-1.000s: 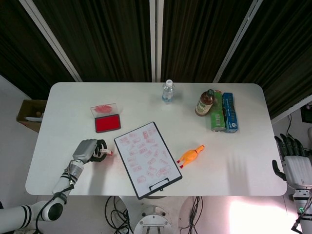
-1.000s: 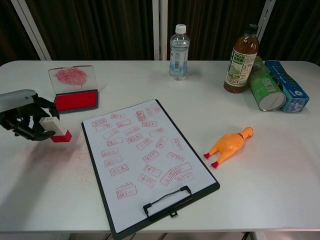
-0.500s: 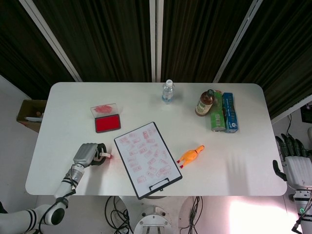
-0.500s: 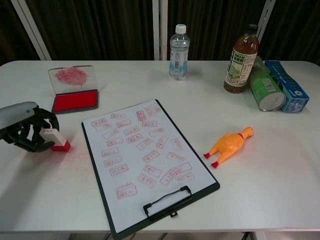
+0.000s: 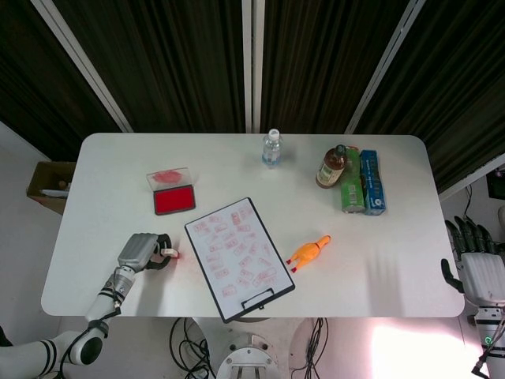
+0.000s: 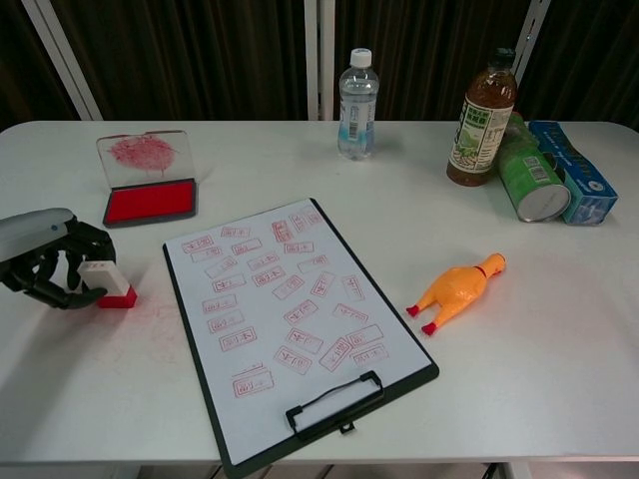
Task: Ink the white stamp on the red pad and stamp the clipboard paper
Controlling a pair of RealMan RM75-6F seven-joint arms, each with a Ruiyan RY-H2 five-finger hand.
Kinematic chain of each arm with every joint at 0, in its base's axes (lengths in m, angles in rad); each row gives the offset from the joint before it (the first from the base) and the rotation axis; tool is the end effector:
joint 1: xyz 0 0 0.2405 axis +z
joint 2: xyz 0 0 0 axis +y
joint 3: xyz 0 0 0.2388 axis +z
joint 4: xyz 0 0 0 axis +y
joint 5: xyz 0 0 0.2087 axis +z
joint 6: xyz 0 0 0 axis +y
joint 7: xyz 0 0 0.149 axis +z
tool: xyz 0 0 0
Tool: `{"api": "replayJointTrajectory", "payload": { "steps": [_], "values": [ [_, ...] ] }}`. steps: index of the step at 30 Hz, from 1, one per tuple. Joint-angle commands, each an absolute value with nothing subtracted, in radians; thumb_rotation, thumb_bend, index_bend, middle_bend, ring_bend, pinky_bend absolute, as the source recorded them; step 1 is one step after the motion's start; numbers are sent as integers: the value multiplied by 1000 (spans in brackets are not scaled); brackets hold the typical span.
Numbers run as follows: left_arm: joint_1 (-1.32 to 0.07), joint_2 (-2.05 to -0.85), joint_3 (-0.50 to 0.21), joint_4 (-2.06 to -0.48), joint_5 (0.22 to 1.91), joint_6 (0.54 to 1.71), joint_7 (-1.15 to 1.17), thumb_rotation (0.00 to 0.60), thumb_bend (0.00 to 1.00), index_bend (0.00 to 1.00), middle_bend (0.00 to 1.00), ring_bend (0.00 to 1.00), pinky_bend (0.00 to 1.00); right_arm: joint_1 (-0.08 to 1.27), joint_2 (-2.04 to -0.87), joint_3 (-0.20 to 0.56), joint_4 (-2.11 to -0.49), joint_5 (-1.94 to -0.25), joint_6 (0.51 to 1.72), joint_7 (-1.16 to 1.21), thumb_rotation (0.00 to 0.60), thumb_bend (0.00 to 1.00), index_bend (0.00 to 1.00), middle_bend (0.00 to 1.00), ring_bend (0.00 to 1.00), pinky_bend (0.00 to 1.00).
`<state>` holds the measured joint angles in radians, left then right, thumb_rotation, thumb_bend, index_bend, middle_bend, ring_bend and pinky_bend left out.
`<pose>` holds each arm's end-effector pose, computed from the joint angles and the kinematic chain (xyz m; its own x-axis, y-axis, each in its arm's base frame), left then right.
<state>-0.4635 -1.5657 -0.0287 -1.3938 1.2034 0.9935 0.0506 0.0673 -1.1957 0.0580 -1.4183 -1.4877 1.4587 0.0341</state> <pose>-0.2444 0.2613 -0.0319 0.2295 0.4468 0.8647 0.9733 -0.1077 -0.2026 -0.3315 -0.1828 0.1478 0.4667 -0.0198 0.8842 -0.8835 0.0341 0.4671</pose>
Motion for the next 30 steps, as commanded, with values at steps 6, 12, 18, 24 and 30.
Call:
{"api": "replayJointTrajectory", "payload": {
  "steps": [6,12,18,24,30],
  "values": [
    [-460,-1563,-27,-1391,1213,987,56,600,418,438,459,486,692,71,-1199,57,-1416,-1486,1450,34,600,397,0,0,0,0],
    [-459,-1556,-22,-1393,1224,974,49,600,413,393,382,437,682,73,-1200,58,-1416,-1484,1449,33,600,397,0,0,0,0],
    [-455,-1544,-21,-1395,1241,977,36,600,402,308,283,363,652,72,-1198,59,-1418,-1485,1453,32,600,397,0,0,0,0],
    [-408,-1485,-42,-1400,1287,1123,61,600,389,256,205,265,490,65,-1186,65,-1424,-1486,1474,38,600,397,0,0,0,0],
    [-336,-1389,-16,-1305,1488,1380,9,504,262,227,127,81,243,63,-1179,68,-1412,-1487,1481,53,600,391,0,0,0,0]
  ]
}}
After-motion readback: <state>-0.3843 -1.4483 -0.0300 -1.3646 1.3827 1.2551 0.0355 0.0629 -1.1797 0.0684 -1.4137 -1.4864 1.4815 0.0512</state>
